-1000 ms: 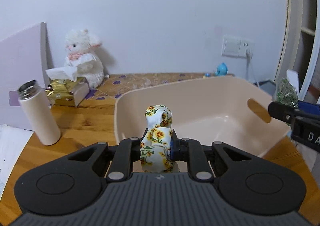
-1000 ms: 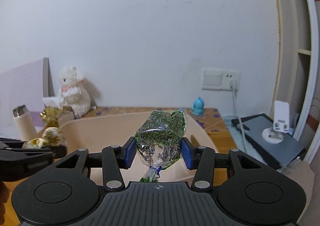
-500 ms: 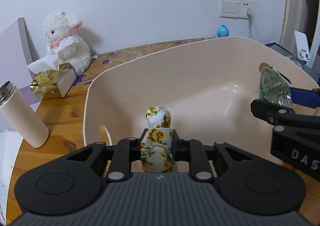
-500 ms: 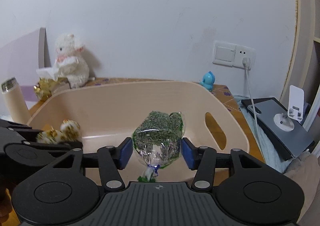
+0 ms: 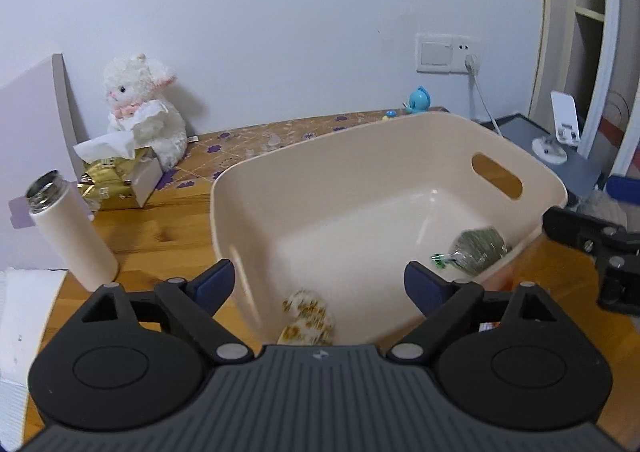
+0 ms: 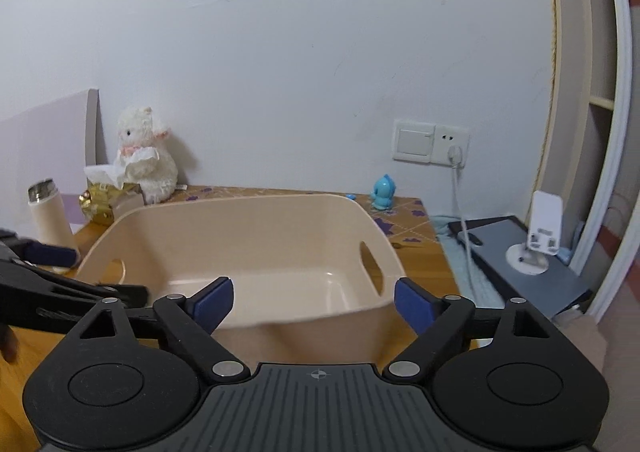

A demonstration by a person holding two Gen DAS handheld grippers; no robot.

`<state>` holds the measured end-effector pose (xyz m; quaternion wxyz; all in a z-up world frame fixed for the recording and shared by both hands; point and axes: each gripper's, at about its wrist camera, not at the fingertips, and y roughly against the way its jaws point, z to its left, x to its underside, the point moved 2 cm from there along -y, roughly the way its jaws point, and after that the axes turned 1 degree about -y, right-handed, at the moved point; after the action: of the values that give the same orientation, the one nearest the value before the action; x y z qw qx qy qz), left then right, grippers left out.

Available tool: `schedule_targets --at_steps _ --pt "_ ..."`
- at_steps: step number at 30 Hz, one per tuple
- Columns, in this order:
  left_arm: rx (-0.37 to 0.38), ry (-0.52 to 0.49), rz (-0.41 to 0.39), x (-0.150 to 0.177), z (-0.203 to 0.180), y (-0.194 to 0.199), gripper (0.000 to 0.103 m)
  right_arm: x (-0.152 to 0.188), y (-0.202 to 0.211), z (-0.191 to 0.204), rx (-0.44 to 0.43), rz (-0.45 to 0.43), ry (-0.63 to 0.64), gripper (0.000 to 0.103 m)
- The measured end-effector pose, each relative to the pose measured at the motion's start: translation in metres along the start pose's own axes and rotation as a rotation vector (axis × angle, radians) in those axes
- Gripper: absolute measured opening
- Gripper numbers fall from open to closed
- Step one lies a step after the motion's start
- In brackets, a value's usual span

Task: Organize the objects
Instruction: 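Lift both held items over the beige bin and open both tools, then move the left tool to the white medicine box while the right tool approaches the blue-and-white box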

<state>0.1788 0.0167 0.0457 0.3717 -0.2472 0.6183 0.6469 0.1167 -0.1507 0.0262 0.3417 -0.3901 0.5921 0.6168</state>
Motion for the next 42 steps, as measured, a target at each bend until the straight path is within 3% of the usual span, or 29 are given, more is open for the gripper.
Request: schedule_targets --at_steps 13,24,34,42 --pt "0.019 0.019 0.04 0.056 0.015 0.032 0.096 0.05 0.035 -0.004 0.01 0.083 0.051 0.094" --pt "0.05 -0.013 0.119 0.102 0.028 0.017 0.096 0.103 0.03 0.008 -0.006 0.205 0.029 0.094" --pt "0.101 -0.013 0.153 0.122 0.038 -0.009 0.096 0.122 0.009 0.021 -0.006 0.256 0.021 0.094" --pt "0.132 -0.046 0.129 0.125 0.034 -0.029 0.096 0.126 -0.012 0.027 -0.002 0.266 0.053 0.093"
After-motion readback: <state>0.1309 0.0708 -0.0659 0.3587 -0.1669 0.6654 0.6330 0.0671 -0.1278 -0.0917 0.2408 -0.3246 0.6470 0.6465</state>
